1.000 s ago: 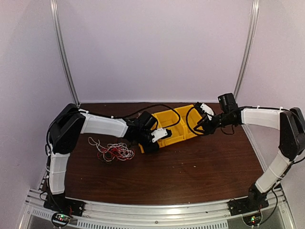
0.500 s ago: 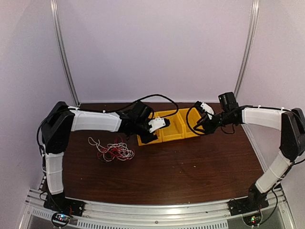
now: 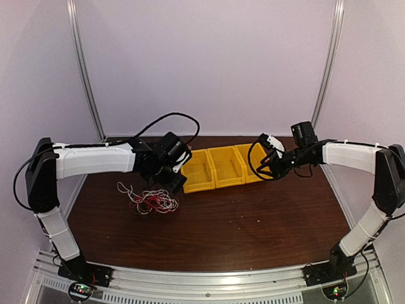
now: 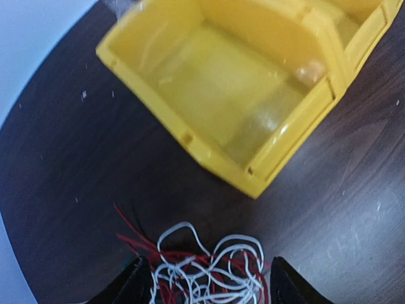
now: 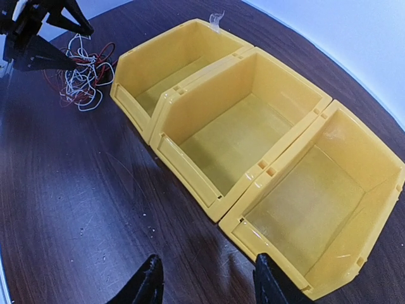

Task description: Untangle the cables

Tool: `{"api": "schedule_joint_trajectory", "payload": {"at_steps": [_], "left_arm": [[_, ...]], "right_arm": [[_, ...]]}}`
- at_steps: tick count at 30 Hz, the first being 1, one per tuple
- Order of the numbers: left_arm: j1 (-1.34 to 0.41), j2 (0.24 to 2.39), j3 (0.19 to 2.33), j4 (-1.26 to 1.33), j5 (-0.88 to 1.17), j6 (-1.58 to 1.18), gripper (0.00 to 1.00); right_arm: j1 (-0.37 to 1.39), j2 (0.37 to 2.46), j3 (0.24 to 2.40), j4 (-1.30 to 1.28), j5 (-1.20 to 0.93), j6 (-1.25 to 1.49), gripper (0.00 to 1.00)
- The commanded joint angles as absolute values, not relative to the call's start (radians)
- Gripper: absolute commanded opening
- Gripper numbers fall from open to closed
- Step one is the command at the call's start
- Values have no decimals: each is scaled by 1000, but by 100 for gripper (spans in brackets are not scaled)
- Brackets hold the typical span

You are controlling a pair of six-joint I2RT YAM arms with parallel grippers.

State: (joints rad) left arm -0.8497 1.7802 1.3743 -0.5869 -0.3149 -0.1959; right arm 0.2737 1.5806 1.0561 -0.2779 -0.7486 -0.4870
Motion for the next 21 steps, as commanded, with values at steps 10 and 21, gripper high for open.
{"api": "schedule_joint_trajectory", "payload": {"at_steps": [10,21], "left_arm": [[-549,1460,1014,-571,-19,-405,71],[-433,1541,903,-317,148,-351,62]], "right_arm": [[602,1630,1139,-302,-687,-527,50],[924,1963,1492,-293,-591,-454,50]]}}
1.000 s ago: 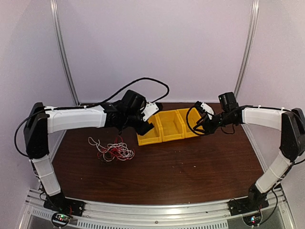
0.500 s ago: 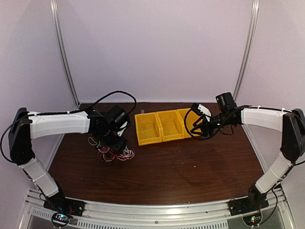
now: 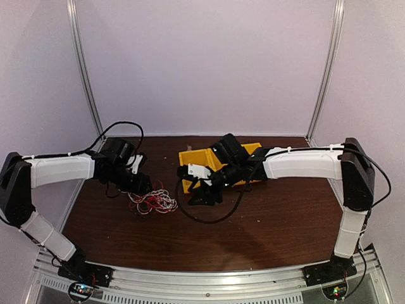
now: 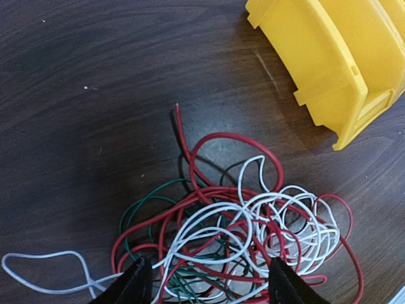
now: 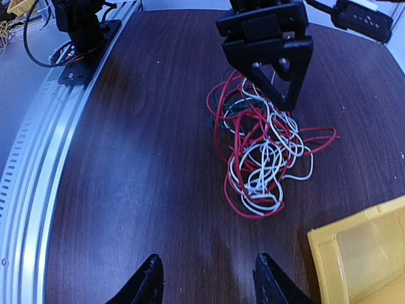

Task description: Untangle the cables

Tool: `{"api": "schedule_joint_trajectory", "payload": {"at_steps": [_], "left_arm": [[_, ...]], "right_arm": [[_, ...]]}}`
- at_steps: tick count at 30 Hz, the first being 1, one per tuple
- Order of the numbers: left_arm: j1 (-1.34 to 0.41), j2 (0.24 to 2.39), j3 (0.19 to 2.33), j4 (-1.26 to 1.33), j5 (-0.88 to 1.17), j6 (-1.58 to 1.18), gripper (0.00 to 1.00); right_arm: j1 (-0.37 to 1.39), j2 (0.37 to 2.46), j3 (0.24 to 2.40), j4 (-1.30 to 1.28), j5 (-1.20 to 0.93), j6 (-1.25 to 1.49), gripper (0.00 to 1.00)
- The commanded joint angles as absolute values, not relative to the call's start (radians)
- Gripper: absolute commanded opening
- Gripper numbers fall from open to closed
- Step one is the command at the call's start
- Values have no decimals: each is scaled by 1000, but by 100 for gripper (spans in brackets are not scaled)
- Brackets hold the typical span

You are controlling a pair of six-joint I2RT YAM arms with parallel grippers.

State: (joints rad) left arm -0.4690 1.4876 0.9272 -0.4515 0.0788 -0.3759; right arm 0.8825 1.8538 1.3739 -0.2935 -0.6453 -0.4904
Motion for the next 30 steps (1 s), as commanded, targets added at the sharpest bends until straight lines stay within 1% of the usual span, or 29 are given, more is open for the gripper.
{"api": "schedule_joint_trajectory", "payload": {"at_steps": [1,4,10,16,20,22,27,29,30], "left_arm": [[-413,1563,898,-311,172,-351,60],[-396,1577,886,-294,194,-368,57],[-394,1570,896,-282,193,-377,56],[-394,1566,888,-284,210,-392,57],[-394,1573,890,-280,224,-395,56],[-394,1561,891,-277,225,-392,56],[-394,1461,884,-274,180,-388,57],[-394,1400,871,-261,174,-390,58],[-394,1370,866,-255,174,-391,58]], "right_arm": [[931,1998,1539,-316,-602,-452,50],[956,2073,1624,-334,-586,-448,50],[998,2166,1697,-316,-509,-417,50],[998,2203,1735,-294,-511,-375,48],[1000,2223,1750,-294,-514,-366,40],[1000,2229,1757,-293,-512,-363,34],[1003,2222,1762,-283,-510,-352,20],[1003,2220,1764,-275,-505,-344,19],[1003,2222,1768,-277,-503,-343,20]]}}
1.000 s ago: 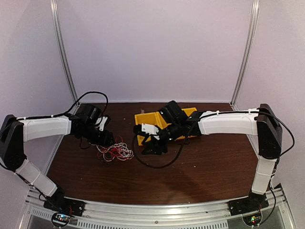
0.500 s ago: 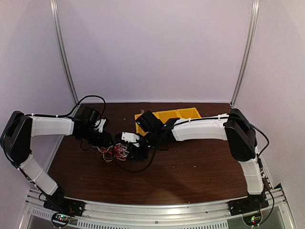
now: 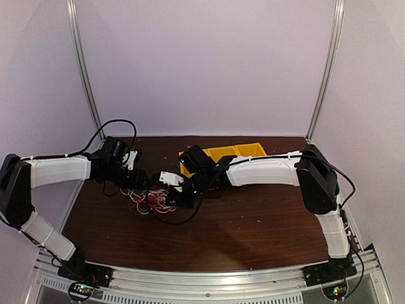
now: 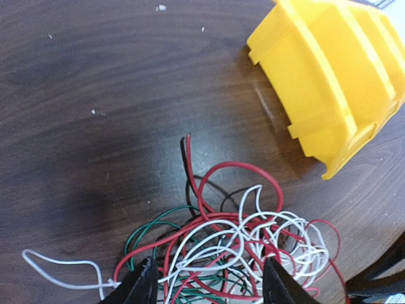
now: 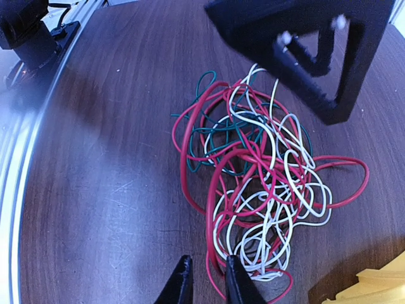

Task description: Untangle the cables

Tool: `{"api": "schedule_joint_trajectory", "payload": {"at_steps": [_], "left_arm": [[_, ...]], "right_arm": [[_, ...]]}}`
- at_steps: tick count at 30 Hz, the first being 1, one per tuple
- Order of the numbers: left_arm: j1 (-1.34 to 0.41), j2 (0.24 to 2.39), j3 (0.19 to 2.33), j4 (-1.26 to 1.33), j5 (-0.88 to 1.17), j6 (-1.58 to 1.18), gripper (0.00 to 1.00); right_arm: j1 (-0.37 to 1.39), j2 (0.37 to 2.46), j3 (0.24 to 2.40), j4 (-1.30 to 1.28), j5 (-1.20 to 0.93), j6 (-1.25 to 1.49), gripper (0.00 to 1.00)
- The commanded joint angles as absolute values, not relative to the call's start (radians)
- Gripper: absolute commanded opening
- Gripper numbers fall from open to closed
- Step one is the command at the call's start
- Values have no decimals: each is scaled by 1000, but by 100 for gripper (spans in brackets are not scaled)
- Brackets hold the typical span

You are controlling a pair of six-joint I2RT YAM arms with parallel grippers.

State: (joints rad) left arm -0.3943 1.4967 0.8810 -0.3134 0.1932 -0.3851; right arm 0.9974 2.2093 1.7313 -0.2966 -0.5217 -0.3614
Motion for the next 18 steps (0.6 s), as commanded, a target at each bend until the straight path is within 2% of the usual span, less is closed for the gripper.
{"api": "schedule_joint_trajectory", "payload": {"at_steps": [1,5,8,13,18], "left_arm": [[-395,1344,864,-255,168,-391,59],[-394,1261,870,-293,129,-404,59],[-394,1222,862,-300,138,-402,60],[-397,1198,825,-290,102,-414,58],[-499,1024,702,-141,61,-372,59]], "right_arm": [[1005,2226,1771,-279,-503,-343,23],[1006,2242,1773,-283,-504,-342,25],[1007,2246,1774,-268,-499,-319,14],[1007,2209,1806,-316,-504,-310,0],[1008,2040,1744,-327,-580,-276,0]]}}
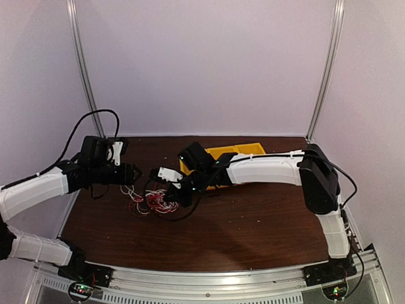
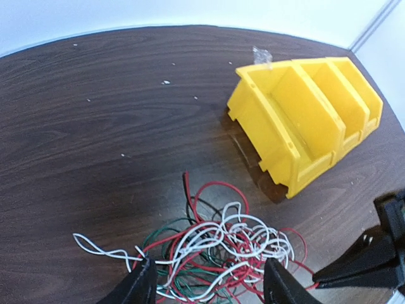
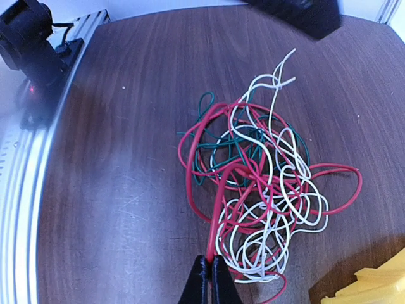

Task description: Untangle the cables

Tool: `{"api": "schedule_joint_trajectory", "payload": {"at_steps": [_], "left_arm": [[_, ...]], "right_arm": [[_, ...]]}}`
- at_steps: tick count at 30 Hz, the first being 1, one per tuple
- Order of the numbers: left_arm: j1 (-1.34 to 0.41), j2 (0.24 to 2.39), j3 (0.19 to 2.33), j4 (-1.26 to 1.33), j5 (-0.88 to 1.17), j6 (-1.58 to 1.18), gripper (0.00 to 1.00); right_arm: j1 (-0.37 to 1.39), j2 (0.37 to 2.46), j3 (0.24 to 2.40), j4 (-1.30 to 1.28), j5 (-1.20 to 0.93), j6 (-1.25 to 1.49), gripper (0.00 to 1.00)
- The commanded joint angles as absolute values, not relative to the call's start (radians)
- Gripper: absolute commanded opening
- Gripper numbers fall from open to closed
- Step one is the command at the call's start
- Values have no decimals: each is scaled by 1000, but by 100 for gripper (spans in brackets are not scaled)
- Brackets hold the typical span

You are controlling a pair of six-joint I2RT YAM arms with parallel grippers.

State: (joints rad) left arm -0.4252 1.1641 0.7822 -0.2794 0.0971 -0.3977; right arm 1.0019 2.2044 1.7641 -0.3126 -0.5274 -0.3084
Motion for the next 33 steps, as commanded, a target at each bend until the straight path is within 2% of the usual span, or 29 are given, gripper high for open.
{"api": "schedule_joint_trajectory", "payload": {"at_steps": [1,9,12,17,22,27,33], "left_arm": [[-519,984,675,-112,73,-361,59],[-758,870,589,37,188,-219,60],[-833,916,588,122,92,-208,62],[-863,1061,585,271,144,-144,61],[-893,1189,504,546,155,-143,49],[-894,1326,418,784,71,-183,32],[-894,1509,493,768,-14,-199,10]], "right_arm": [[1007,2010,1737,-333,-582,-276,0],[995,1921,1774,-436,-590,-287,0],[995,1903,1773,-476,-623,-301,0],[994,1814,1704,-446,-653,-281,0],[990,1731,1694,-460,-658,-301,0],[953,1669,1724,-509,-725,-311,0],[926,1631,1817,-589,-781,-346,0]]}}
